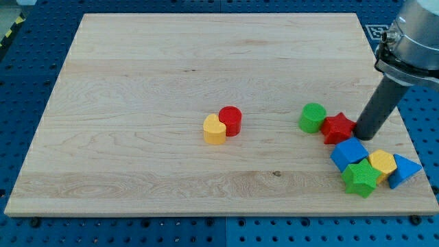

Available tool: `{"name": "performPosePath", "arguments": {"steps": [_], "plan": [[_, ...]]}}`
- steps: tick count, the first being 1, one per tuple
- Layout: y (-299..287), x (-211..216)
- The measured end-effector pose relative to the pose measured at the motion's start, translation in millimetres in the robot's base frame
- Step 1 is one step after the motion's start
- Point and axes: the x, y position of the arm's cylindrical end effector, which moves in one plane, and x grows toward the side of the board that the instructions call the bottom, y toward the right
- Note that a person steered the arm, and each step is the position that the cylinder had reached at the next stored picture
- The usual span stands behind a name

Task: Move red star into the red circle

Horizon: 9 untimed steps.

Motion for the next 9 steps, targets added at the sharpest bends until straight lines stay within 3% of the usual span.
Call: {"name": "performPosePath", "arguments": {"steps": [5,9], "plan": [[-127,17],[-164,17]]}}
